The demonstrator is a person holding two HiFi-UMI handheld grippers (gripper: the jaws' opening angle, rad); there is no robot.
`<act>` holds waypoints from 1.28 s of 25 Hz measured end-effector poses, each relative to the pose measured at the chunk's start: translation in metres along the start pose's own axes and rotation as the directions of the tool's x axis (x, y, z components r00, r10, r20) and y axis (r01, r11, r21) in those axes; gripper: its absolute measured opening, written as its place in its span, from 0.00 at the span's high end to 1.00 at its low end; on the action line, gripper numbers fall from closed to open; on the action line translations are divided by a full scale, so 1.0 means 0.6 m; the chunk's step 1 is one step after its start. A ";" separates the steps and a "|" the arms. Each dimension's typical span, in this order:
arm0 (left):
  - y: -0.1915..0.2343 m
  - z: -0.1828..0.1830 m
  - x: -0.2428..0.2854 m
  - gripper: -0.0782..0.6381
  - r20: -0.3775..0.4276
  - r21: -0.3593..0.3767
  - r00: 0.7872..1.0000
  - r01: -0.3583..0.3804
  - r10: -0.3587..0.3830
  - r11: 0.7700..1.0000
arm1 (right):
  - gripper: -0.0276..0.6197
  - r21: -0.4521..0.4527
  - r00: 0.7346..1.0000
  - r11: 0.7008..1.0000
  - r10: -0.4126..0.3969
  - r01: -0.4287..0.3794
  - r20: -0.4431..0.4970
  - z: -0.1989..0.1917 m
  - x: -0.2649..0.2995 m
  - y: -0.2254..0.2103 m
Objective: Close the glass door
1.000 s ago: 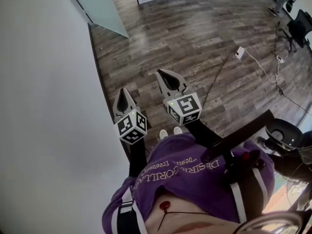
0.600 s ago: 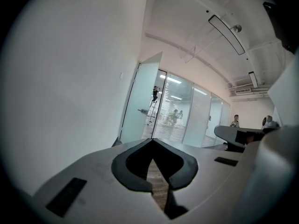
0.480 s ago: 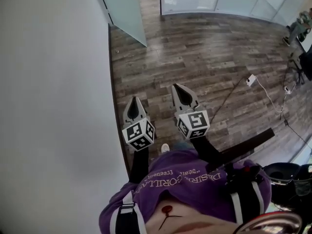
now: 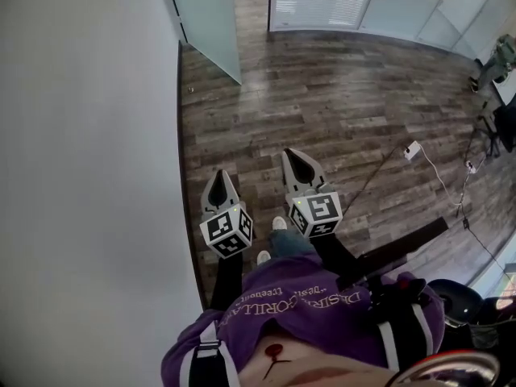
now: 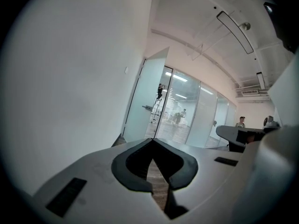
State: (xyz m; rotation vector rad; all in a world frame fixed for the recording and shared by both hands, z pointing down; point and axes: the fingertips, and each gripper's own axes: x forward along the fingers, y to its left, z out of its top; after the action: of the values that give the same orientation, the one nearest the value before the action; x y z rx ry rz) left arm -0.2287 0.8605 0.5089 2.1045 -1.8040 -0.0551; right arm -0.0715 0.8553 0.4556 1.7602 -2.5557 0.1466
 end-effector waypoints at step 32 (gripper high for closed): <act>-0.046 0.086 0.274 0.89 0.026 0.023 0.999 -0.036 0.035 0.999 | 0.96 0.020 0.997 0.997 0.073 -0.073 -0.002 0.045 0.251 -0.155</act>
State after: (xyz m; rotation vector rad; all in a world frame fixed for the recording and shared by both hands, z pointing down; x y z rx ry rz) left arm -0.1863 0.6926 0.4863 2.0964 -1.8650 -0.0528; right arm -0.0379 0.6796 0.4468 1.6720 -2.6275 0.1772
